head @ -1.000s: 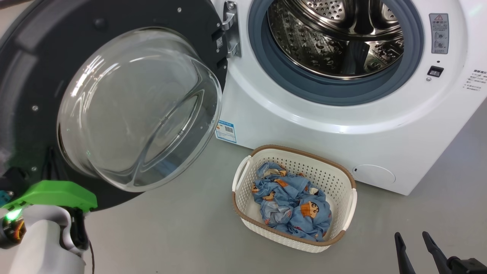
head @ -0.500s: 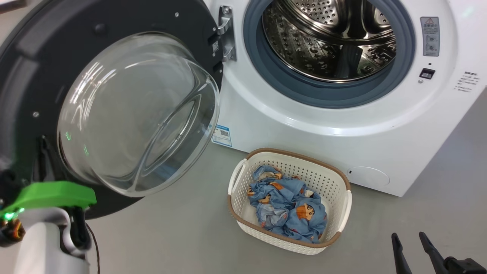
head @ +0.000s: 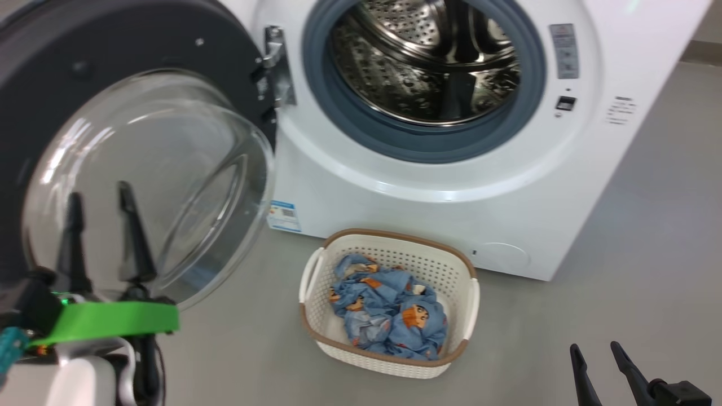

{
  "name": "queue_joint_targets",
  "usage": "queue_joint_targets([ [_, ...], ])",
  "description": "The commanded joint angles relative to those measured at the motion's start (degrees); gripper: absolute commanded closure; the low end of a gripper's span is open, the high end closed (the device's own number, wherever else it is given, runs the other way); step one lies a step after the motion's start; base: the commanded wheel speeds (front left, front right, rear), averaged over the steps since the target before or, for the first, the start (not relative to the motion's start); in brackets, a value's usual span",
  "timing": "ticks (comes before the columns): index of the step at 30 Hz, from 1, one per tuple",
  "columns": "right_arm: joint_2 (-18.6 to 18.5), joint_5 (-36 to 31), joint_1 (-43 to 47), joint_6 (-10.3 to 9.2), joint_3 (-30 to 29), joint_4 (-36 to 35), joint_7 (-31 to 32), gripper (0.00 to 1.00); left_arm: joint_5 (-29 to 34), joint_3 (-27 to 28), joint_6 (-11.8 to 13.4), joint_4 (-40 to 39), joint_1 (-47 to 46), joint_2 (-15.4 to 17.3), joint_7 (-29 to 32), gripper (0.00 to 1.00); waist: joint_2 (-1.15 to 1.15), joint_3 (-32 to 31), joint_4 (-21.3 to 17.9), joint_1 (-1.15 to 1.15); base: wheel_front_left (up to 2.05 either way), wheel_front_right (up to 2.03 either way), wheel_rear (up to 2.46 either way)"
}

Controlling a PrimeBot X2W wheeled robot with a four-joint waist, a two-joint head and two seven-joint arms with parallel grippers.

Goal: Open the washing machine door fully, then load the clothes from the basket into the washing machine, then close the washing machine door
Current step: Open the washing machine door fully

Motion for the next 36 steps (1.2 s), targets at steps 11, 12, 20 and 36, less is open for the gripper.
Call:
queue_joint_targets([
  [11,-0.52,-0.79,-2.68,0.09,2.61,-2.87,-0.7,0.0,0.41,-5.58,-2.76,-7.97,5.22,0.41,2.2,0.0,0.0,1.22,-10.6,0.0,0.0,0.0,0.0],
  [12,-0.57,-0.84,-2.8,0.09,2.7,-2.99,-0.7,0.0,0.47,-5.78,-2.89,-7.63,5.72,0.47,1.99,0.0,0.0,1.32,-11.3,0.0,0.0,0.0,0.0],
  [20,-1.08,-1.28,-4.33,0.09,4.0,-4.31,-0.7,0.0,1.0,-5.72,-3.47,-2.83,10.28,1.82,-0.13,0.0,0.0,2.03,-16.32,0.0,0.0,0.0,0.0],
  [36,-1.53,-1.54,-3.96,0.09,4.04,-5.12,-0.7,0.0,0.43,-3.86,-3.62,6.15,17.58,1.18,-2.88,0.0,0.0,1.08,-19.62,0.0,0.0,0.0,0.0],
])
